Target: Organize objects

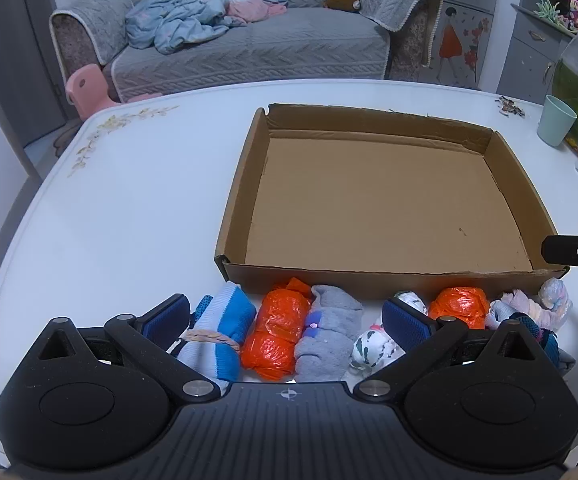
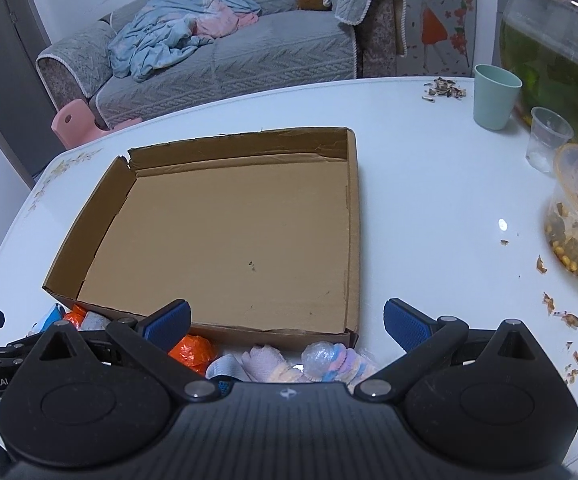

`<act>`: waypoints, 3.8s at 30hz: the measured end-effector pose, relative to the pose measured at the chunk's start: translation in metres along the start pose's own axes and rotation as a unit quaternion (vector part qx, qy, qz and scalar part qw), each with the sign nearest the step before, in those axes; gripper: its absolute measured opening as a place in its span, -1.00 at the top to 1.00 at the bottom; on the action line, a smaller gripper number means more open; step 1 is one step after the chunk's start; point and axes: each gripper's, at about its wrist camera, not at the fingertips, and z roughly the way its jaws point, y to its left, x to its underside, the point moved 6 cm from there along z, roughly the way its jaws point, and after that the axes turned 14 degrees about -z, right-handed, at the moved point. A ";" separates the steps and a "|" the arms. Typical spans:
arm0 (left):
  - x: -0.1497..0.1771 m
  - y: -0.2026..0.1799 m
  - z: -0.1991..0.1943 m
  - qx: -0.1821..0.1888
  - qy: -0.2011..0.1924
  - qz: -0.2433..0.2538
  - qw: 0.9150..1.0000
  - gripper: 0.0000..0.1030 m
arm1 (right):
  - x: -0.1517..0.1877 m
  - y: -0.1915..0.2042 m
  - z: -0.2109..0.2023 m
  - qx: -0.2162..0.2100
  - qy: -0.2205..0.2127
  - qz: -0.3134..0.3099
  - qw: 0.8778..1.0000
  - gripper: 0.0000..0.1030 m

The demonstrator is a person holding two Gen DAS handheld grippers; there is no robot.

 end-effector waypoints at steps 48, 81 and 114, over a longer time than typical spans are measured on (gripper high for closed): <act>0.074 0.144 0.010 -0.083 0.027 -0.062 0.994 -0.99 | 0.066 -0.027 0.025 -0.027 -0.026 -0.172 0.984 0.08; -0.107 0.040 -0.039 0.057 -0.154 0.060 0.984 0.15 | -0.068 -0.007 -0.021 -0.087 -0.181 -0.238 0.950 0.63; -0.123 -0.039 0.176 0.021 -0.025 0.141 0.989 -0.01 | -0.117 0.073 0.166 -0.126 -0.081 -0.351 0.924 0.02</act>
